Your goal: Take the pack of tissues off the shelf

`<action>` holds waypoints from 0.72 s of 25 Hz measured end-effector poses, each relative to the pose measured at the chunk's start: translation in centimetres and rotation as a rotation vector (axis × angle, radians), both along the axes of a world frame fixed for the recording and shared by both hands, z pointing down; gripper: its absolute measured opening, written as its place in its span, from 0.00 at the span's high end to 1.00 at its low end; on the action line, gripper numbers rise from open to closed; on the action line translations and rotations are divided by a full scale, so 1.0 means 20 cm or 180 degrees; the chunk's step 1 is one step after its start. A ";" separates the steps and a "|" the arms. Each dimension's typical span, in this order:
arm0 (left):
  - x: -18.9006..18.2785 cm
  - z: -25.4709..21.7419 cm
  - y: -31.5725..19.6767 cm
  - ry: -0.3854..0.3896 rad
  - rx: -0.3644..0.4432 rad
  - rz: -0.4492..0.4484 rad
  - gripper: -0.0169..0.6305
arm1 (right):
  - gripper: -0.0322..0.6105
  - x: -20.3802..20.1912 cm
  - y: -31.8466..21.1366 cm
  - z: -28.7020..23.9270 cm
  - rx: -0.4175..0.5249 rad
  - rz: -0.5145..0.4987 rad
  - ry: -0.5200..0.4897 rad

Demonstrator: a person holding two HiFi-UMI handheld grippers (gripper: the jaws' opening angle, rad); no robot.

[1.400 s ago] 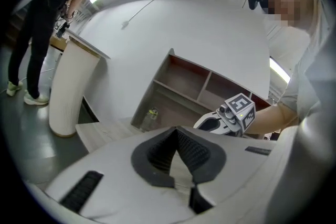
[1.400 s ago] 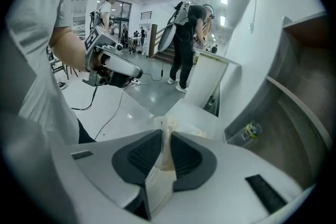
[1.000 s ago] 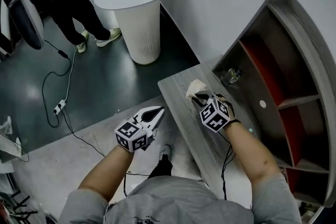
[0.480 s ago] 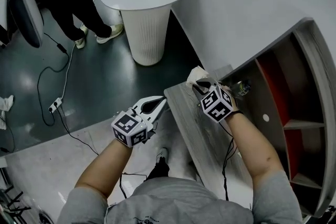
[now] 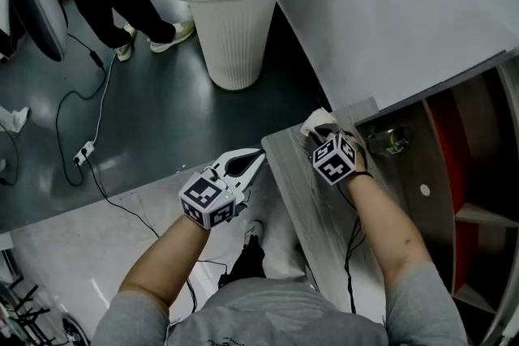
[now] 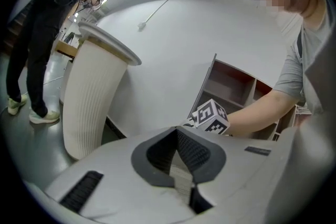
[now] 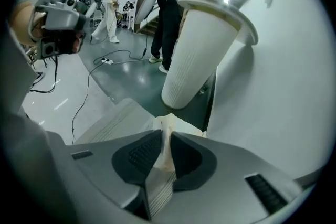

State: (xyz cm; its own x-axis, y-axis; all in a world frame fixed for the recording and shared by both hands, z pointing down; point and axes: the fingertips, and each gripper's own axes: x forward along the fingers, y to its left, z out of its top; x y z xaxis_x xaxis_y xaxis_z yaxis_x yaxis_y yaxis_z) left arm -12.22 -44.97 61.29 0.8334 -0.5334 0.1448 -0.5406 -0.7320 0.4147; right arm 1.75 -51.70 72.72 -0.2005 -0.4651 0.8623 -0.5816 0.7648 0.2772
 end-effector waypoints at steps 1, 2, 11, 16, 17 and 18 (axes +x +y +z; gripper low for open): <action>-0.01 0.03 0.00 -0.0002 -0.0031 -0.0012 0.96 | 0.82 0.02 0.00 0.08 -0.0049 0.0041 0.0044; -0.01 0.06 0.00 -0.0004 -0.0060 -0.0025 0.96 | 0.82 0.03 0.00 0.15 -0.0087 0.0070 0.0085; -0.09 0.22 0.07 -0.0049 -0.0242 -0.0117 0.96 | 0.82 0.02 -0.01 0.27 -0.0037 0.0618 -0.0198; -0.09 0.17 0.10 -0.0007 -0.0260 -0.0102 0.96 | 0.78 0.01 0.01 0.26 -0.0096 0.0727 -0.0312; -0.08 0.16 0.11 -0.0009 -0.0250 -0.0081 0.96 | 0.70 -0.01 0.02 0.25 -0.0162 0.0736 -0.0381; -0.08 0.14 0.12 -0.0017 -0.0235 -0.0058 0.96 | 0.61 -0.02 0.04 0.23 -0.0211 0.0734 -0.0452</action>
